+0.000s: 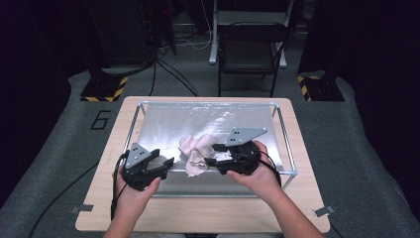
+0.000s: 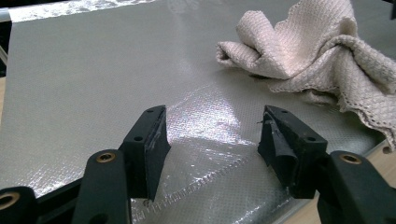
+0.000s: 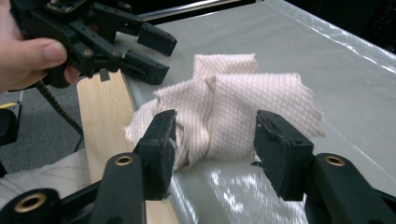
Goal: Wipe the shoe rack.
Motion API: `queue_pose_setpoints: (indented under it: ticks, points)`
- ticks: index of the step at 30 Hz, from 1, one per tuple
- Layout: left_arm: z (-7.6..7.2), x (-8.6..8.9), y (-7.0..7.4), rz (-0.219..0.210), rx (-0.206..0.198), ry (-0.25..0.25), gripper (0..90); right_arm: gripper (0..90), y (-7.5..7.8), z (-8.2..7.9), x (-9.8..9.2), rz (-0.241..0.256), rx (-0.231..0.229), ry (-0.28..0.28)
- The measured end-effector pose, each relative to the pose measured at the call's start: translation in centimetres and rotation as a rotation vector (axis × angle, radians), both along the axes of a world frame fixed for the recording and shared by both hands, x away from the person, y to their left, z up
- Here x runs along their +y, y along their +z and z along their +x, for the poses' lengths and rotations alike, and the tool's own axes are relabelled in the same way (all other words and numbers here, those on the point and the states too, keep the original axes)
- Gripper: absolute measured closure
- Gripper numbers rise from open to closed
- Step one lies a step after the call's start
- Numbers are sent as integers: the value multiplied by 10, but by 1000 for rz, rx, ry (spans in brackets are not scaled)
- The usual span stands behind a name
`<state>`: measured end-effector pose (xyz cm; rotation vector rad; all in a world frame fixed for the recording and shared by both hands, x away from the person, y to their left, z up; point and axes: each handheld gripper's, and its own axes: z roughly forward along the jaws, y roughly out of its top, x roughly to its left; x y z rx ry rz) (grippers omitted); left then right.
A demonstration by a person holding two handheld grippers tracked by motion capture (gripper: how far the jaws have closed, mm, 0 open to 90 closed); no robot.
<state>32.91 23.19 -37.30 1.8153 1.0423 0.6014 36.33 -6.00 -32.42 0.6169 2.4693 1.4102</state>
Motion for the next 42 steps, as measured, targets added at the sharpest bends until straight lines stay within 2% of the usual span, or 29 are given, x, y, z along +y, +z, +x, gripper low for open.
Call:
queue_pose_setpoints:
  ticks: [6,7,17,18,21,25,31,33,35,38,40,42]
  points:
    - [0,0,0,-2,1,-2,409,412,0,5,14,-5,-5,-19]
    - [0,0,0,-1,4,-3,409,404,-1,6,16,6,-16,-29]
    - [1,0,0,-2,2,-2,409,313,5,14,36,15,-13,-24]
    - [0,0,0,-3,3,0,409,309,5,15,38,8,-22,-27]
    - [1,0,0,-4,2,-2,409,308,2,20,43,-18,-9,-27]
    - [1,0,0,-2,2,-2,409,318,-3,23,47,-46,7,-33]
    - [1,0,0,-3,3,-2,409,382,-6,23,50,-79,36,-27]
    - [1,0,0,-2,2,-2,409,397,-7,21,52,-78,32,-32]
    - [1,0,0,-2,0,-2,409,406,-7,21,52,-97,39,-17]
    - [1,-1,-1,-6,-8,3,409,430,-9,20,54,-109,22,-27]
    - [1,-1,-1,-6,-7,3,409,452,-9,19,55,-134,28,-21]
    - [1,0,0,-1,0,-2,409,473,-10,19,56,-139,30,-29]
